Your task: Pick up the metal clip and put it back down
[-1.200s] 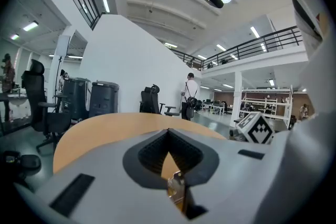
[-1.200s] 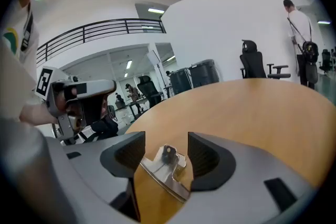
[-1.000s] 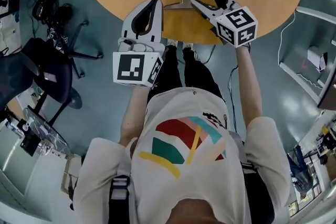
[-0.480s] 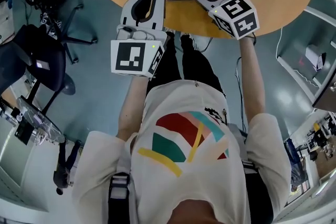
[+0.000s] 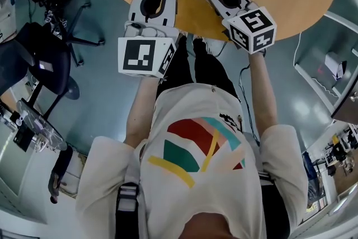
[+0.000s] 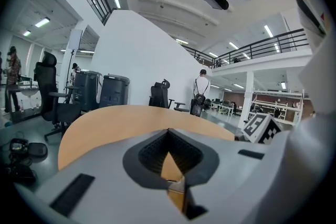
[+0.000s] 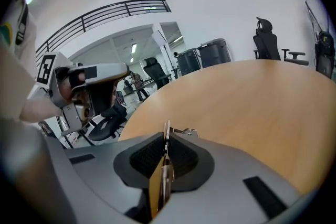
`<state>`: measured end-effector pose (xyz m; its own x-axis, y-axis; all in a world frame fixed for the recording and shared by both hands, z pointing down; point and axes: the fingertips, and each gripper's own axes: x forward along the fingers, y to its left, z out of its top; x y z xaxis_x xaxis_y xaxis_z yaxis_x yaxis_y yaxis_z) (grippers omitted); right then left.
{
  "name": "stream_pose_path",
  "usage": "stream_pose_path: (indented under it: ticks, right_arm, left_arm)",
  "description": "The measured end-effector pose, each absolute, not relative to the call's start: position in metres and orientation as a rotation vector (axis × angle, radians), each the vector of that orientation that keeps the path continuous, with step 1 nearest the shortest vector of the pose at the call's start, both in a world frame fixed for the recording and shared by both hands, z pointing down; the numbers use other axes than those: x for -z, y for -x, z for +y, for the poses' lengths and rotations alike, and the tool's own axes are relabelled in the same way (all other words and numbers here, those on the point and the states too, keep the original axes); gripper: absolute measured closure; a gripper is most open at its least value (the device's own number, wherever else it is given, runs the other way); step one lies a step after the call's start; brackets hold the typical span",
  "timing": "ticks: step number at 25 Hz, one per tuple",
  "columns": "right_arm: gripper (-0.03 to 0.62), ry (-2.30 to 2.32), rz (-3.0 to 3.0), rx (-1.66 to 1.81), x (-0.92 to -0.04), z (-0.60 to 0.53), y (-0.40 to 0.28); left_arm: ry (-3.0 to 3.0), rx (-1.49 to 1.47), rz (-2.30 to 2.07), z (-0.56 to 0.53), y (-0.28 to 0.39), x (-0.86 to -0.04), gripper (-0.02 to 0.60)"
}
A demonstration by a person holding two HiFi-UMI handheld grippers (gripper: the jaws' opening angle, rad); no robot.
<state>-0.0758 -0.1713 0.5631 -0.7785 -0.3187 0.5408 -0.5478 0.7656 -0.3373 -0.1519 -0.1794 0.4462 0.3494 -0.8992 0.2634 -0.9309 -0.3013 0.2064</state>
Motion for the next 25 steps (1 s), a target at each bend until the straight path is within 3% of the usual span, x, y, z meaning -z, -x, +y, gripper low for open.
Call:
stream_pose_path:
  ticks: [11,19,25]
  right_arm:
    - [0.557,-0.857,-2.593,-0.452,-0.470,-0.184,0.064]
    - [0.557,-1.236,-2.724,-0.302,-0.333,-0.178,0.016]
    - [0.556,-1.448,-2.791,-0.320,-0.278,-0.145,-0.024]
  left_arm:
    - [-2.407,-0.057,-1.662,-0.175,0.145,-0.380,0.540]
    - [-2.564,0.063,-1.686,-0.167,0.129,-0.291,0.540]
    - [-2.633,0.078,-1.643,-0.148,0.105,-0.268,0.540]
